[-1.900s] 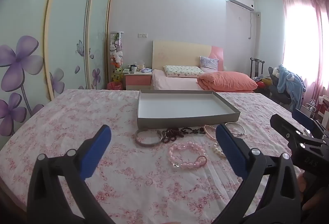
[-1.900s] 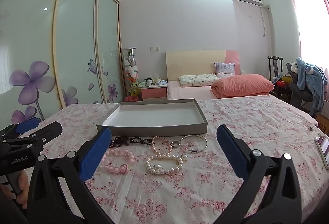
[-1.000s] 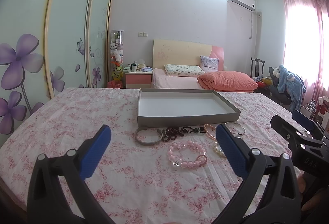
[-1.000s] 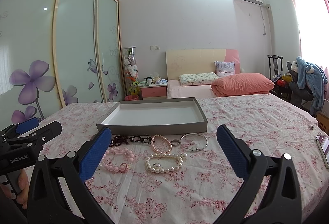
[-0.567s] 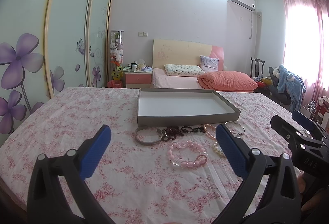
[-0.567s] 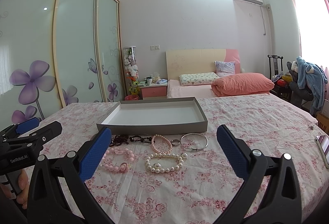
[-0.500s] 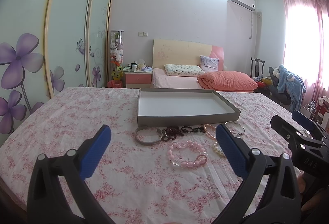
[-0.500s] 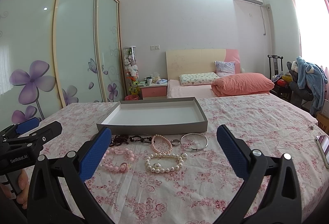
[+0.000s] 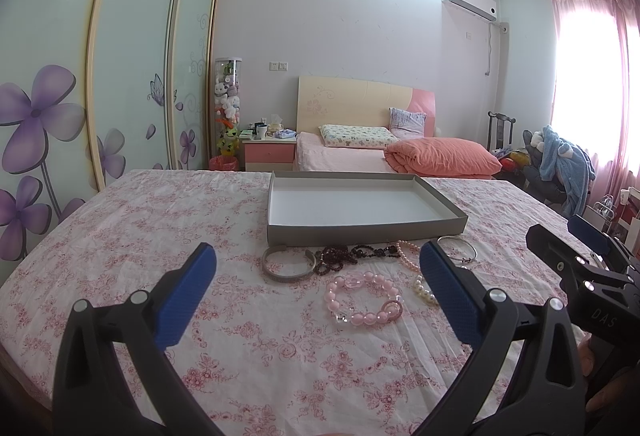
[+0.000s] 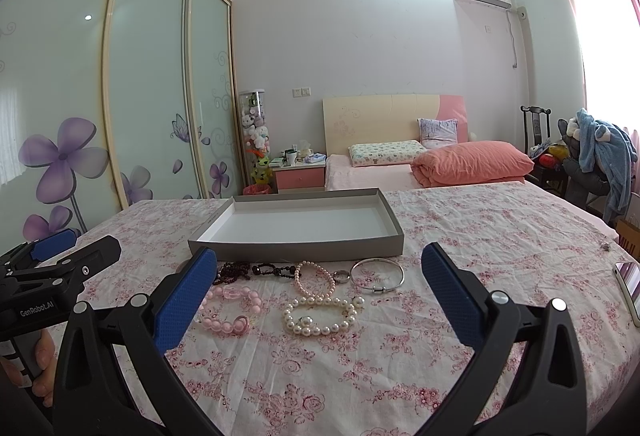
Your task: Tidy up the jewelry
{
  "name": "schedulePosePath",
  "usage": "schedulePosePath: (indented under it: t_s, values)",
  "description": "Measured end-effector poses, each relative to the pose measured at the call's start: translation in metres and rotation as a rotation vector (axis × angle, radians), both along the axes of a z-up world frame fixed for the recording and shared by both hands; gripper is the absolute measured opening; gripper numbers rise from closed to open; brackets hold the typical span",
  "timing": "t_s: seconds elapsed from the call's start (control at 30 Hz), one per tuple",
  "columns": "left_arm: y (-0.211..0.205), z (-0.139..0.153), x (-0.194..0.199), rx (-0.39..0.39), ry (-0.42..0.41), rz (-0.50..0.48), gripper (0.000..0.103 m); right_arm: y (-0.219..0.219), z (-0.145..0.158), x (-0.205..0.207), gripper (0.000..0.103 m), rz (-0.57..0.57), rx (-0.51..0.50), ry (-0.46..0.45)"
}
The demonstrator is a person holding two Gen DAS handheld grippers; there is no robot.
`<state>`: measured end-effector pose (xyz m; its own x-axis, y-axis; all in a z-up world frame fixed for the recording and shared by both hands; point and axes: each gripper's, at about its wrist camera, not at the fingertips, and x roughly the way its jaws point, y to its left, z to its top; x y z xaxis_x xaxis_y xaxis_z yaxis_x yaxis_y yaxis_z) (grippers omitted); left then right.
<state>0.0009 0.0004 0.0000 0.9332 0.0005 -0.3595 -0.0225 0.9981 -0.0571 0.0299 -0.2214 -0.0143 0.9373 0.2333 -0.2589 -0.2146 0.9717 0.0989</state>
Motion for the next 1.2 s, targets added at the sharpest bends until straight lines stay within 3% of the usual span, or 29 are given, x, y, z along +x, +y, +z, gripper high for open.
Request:
schedulePosePath:
  t_s: [1.2]
  values:
    - [-0.0001, -0.0039, 0.0006, 0.002, 0.013, 0.004, 0.099, -0.0019, -0.0011, 0.0022, 0.101, 0.002, 0.003, 0.01]
